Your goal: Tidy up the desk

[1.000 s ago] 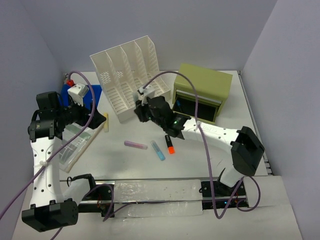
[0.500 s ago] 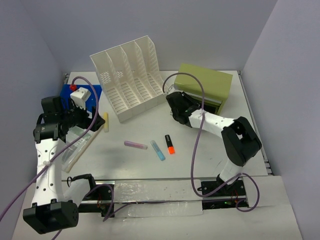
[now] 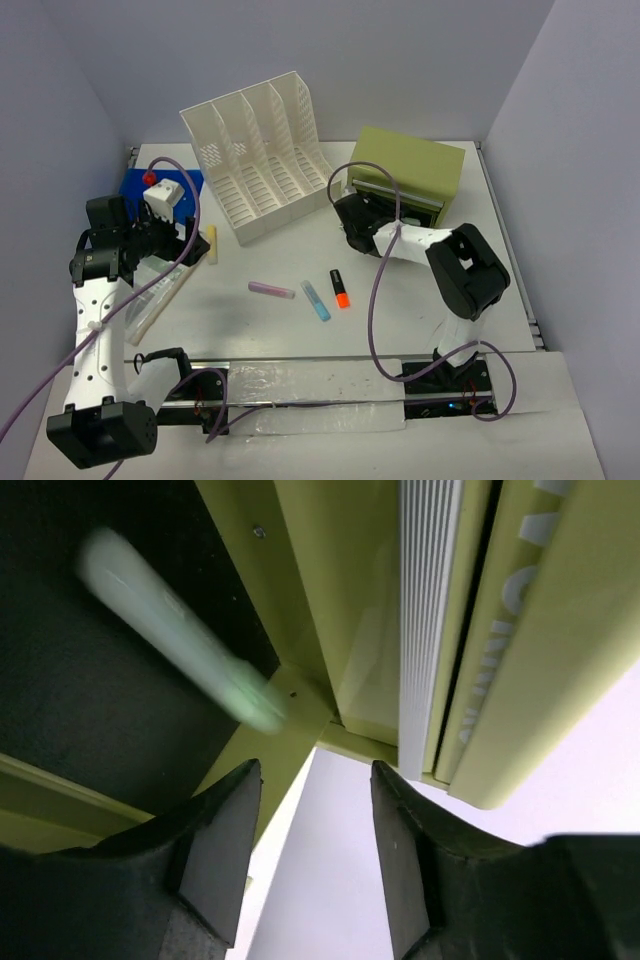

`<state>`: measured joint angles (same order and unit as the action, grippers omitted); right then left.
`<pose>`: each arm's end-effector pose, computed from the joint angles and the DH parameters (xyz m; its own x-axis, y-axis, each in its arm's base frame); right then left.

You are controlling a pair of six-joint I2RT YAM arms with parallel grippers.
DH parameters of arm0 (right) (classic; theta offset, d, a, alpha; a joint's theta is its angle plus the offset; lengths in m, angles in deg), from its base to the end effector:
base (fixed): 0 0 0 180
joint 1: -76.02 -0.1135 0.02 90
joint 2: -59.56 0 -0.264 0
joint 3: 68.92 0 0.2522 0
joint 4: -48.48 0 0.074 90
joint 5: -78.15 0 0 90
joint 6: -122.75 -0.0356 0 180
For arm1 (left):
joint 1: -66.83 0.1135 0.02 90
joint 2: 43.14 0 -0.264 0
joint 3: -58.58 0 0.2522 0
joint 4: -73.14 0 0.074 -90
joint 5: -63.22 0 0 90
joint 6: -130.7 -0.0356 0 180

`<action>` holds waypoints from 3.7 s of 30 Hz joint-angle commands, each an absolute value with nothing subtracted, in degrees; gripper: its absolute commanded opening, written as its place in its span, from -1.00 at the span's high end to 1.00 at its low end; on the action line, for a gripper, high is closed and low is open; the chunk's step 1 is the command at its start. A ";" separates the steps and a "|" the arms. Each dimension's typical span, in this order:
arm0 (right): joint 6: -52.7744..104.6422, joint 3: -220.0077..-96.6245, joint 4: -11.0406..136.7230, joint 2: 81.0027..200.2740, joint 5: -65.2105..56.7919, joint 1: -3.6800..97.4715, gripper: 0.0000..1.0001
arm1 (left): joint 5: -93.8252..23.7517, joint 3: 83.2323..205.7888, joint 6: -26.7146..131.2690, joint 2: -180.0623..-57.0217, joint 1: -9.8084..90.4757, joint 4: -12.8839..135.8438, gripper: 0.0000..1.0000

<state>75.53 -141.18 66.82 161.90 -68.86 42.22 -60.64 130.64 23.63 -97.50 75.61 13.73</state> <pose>0.3130 0.1736 0.1751 -0.5647 -0.8231 -0.0610 -0.3050 0.2768 -0.9113 0.1846 0.0084 0.3358 -0.5451 0.1624 -0.8225 0.4648 0.8750 -0.1353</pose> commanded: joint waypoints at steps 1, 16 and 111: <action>73.63 -142.97 66.31 159.20 -72.29 41.74 -0.17 | -60.66 130.65 22.59 -96.34 75.89 16.13 -0.98; 17.17 -146.48 85.36 143.61 -31.42 27.69 -0.53 | -38.71 118.55 21.79 -95.53 75.88 27.30 -0.98; 12.23 -143.34 81.12 159.06 -19.74 20.65 -0.52 | -32.03 106.09 22.31 -98.07 75.80 33.10 -0.98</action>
<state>17.47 -143.18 79.08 158.45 -20.95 21.36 -31.44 104.94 22.06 -98.23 75.56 31.78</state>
